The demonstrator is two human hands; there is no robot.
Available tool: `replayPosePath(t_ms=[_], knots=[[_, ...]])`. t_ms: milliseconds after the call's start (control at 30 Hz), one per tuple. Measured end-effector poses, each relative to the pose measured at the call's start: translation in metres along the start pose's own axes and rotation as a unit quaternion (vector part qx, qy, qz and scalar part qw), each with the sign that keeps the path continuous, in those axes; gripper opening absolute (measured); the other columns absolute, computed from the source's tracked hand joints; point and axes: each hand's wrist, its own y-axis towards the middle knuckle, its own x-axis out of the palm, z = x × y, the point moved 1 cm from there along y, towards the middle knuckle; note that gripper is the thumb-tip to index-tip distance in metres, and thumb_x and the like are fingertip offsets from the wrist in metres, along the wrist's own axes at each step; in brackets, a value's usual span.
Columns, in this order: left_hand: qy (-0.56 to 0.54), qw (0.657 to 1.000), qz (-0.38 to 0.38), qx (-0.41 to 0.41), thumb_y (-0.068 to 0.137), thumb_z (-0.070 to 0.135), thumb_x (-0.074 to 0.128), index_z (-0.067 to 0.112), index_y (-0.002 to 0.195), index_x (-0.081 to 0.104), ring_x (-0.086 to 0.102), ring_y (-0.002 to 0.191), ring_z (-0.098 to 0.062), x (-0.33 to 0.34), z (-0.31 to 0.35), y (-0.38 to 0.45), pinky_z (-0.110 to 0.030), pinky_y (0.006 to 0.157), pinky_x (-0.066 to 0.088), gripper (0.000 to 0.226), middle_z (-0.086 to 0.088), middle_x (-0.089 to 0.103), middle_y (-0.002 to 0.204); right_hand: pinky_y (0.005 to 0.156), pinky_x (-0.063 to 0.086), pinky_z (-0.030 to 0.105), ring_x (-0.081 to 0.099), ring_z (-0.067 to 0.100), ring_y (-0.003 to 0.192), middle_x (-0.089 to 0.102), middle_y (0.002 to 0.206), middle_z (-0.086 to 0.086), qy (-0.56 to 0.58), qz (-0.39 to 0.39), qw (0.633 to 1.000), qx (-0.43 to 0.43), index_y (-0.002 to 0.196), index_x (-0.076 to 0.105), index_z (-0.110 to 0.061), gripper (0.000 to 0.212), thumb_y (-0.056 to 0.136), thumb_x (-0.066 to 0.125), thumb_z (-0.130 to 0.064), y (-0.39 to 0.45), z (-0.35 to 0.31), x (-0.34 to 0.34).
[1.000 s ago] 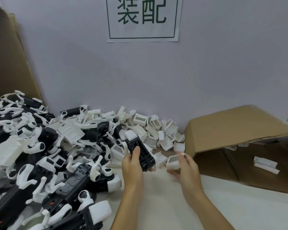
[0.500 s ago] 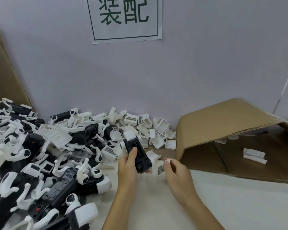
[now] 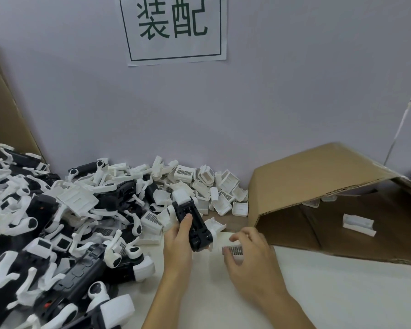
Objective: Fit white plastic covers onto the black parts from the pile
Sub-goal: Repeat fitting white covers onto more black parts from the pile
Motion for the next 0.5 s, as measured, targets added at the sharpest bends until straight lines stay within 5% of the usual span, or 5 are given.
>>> replayPosePath(t_ms=[167, 300, 367, 500], knots=[[0.016, 0.999, -0.047, 0.014, 0.097, 0.03, 0.061, 0.01, 0.102, 0.072, 0.074, 0.088, -0.014, 0.0, -0.001, 0.0, -0.017, 0.068, 0.052, 0.023, -0.002, 0.079, 0.092, 0.101, 0.024, 0.03, 0.038, -0.001, 0.121, 0.043, 0.116, -0.028, -0.009, -0.09, 0.995, -0.051, 0.132, 0.053, -0.037, 0.052, 0.081, 0.048, -0.05, -0.002, 0.002, 0.002], [0.111, 0.988, -0.058, 0.092, 0.093, 0.037, 0.062, 0.016, 0.099, 0.071, 0.072, 0.085, -0.009, 0.002, -0.003, 0.0, -0.013, 0.067, 0.048, 0.023, 0.003, 0.077, 0.088, 0.092, 0.044, 0.023, 0.058, -0.002, 0.101, 0.063, 0.103, -0.024, 0.12, 0.034, 0.992, 0.012, 0.115, 0.066, -0.03, 0.03, 0.086, 0.071, -0.036, 0.001, 0.002, -0.004], [0.159, 0.976, -0.068, 0.133, 0.086, 0.048, 0.059, 0.023, 0.098, 0.068, 0.069, 0.08, -0.006, 0.004, -0.004, -0.002, -0.012, 0.066, 0.047, 0.03, 0.007, 0.076, 0.084, 0.07, 0.051, 0.013, 0.066, -0.002, 0.084, 0.071, 0.085, -0.019, 0.249, 0.126, 0.958, 0.063, 0.102, 0.071, -0.03, 0.019, 0.084, 0.078, -0.03, 0.002, 0.003, -0.007], [0.21, 0.959, -0.113, 0.15, 0.085, 0.053, 0.045, 0.035, 0.109, 0.053, 0.06, 0.085, 0.018, 0.011, -0.008, -0.005, -0.003, 0.072, 0.043, 0.031, 0.021, 0.067, 0.094, 0.071, 0.051, 0.01, 0.07, -0.001, 0.088, 0.074, 0.092, -0.021, 0.45, 0.169, 0.872, 0.094, 0.098, 0.069, -0.036, 0.018, 0.086, 0.076, -0.024, 0.003, -0.003, -0.007]])
